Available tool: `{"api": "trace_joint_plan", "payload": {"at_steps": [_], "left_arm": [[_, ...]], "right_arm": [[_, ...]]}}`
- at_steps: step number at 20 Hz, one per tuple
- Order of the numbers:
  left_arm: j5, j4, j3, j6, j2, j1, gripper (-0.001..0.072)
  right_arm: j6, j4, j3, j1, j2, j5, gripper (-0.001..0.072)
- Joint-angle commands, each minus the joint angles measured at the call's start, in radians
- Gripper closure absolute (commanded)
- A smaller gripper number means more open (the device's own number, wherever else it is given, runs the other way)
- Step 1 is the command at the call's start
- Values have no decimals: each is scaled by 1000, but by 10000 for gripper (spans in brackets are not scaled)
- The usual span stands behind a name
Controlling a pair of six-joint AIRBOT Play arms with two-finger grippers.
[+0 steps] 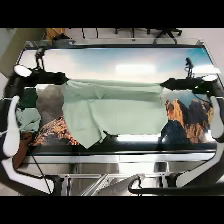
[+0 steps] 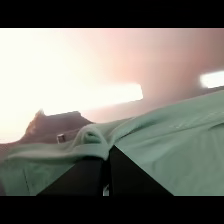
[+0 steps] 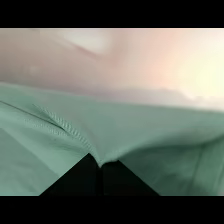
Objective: Fold the shirts.
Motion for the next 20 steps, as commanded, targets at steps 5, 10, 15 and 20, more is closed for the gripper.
{"api": "trace_joint_plan", "payload": {"at_steps": [5, 10, 15, 20], "left_arm": [[-148, 139, 230, -93, -227, -16, 697], [-209, 195, 158, -126, -227, -29, 697], [-119, 196, 80, -125, -227, -71, 696], [-118, 196, 81, -135, -227, -76, 686]], "right_arm": [[-13, -126, 155, 15, -158, -43, 692], [50, -336, 162, 17, -159, -3, 692], [49, -336, 162, 26, -159, -8, 691], [71, -335, 163, 27, -150, 11, 539]]}}
